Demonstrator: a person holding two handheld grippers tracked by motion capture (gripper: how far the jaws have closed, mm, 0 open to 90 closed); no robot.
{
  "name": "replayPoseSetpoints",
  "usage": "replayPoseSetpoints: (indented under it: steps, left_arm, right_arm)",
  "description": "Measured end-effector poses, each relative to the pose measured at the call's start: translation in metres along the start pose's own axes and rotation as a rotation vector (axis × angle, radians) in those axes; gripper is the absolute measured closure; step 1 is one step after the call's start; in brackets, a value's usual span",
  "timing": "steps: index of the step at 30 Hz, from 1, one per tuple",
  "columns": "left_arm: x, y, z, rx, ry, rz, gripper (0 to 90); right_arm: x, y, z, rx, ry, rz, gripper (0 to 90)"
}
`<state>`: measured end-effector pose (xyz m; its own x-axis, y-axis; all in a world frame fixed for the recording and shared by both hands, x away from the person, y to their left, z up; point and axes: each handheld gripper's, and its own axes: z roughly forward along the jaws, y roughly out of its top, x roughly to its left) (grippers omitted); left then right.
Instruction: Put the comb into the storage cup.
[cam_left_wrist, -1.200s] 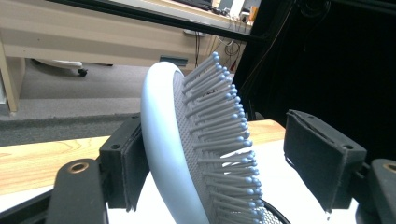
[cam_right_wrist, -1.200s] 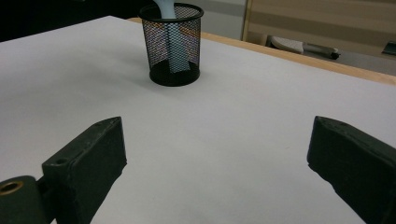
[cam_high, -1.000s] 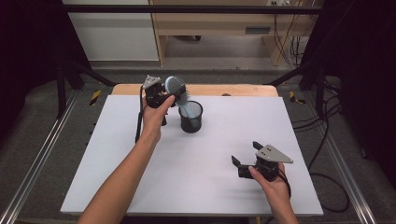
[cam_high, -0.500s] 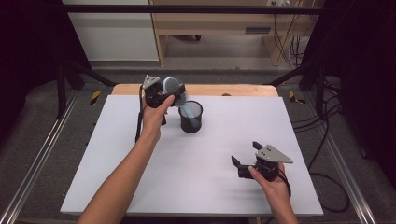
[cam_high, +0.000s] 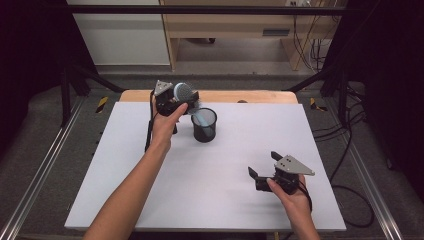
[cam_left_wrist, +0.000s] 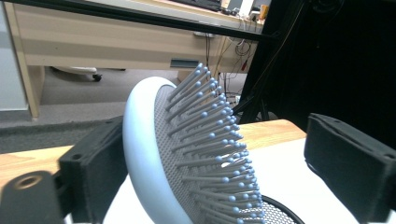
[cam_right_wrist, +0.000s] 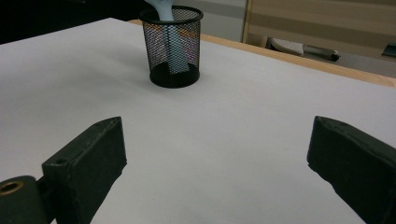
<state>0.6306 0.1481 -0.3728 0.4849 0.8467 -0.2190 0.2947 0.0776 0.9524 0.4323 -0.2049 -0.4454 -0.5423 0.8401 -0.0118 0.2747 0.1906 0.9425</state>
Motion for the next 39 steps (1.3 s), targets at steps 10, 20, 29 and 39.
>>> replayPoseSetpoints:
  steps: [10, 20, 29, 39]
  left_arm:
    - [-0.0012, 0.0012, -0.0011, -0.026, -0.027, -0.017, 4.6]
    - [0.0, 0.0017, -0.0032, -0.032, -0.017, -0.007, 4.6]
    - [-0.0013, 0.0028, -0.0064, -0.046, -0.013, 0.006, 4.5]
    - [-0.0033, 0.0025, -0.008, -0.034, -0.009, 0.023, 4.8]
  right_arm:
    - [0.0004, 0.0007, -0.0003, -0.002, 0.004, 0.002, 4.9]
    - [0.0, 0.0005, -0.0008, -0.003, 0.001, 0.002, 4.9]
    - [0.001, 0.0006, 0.0002, 0.001, 0.004, -0.001, 4.9]
    - [0.0014, 0.0008, -0.0004, -0.002, 0.003, 0.001, 4.9]
